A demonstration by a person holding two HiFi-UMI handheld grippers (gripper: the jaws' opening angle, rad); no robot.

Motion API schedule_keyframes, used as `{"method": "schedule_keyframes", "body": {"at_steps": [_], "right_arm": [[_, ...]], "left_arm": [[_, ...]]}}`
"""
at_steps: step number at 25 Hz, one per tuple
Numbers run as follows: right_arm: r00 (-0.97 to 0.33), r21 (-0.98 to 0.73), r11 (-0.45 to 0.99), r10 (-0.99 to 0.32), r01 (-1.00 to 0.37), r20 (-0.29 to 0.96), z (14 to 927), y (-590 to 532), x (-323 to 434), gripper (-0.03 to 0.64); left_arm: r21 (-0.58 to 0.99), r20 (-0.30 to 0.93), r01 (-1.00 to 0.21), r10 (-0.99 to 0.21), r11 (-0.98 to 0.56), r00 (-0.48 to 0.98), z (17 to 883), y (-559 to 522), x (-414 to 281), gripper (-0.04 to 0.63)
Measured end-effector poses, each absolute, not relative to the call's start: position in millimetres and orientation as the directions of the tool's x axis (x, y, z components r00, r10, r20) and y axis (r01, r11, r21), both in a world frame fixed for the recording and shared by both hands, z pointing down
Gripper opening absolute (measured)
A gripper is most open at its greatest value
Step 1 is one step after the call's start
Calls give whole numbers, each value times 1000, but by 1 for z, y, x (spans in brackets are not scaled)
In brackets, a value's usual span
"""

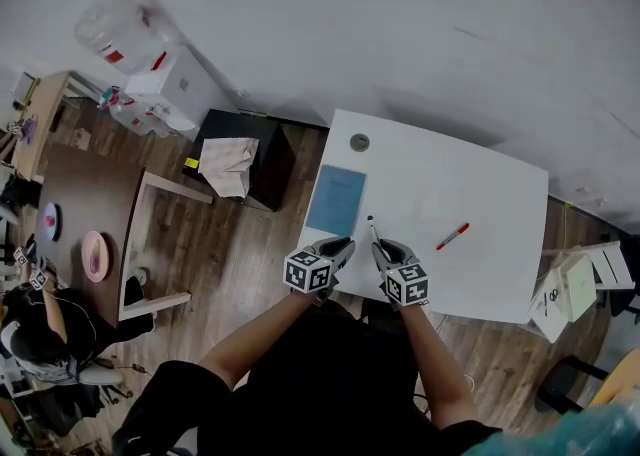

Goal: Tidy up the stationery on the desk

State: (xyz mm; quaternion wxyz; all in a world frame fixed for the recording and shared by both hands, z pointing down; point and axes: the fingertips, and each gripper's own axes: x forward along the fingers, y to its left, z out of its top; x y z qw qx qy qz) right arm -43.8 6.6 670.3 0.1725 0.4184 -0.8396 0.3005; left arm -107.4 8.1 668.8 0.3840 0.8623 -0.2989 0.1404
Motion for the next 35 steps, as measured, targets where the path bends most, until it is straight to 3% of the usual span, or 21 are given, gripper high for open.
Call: {"method": "schedule_keyframes", "body": {"at_steps": [6,17,28,32,35], "right_arm": [[-646,-345,552,-579,-759,497,653,-1,-1,80],[-695,-347,610,-542,-712,472,653,13,46,80],[-681,-334,660,-378,-673,627,694,28,72,80],[-653,-308,721,-258,-621,712,713,39,73,80],[-641,-321,758,-161,-567,751,728,49,70,80]], "left_arm": [[587,414,-606,-445,-537,794,638,-9,-42,127],[584,400,-616,-473,-529,785,631,-22,22,155],[360,567,-664,-412,-656,714,659,-19,20,166],[218,672,-586,-315,-781,670,684,-4,25,166],[218,724,-539,-236,-813,649,710,11,26,166]]}}
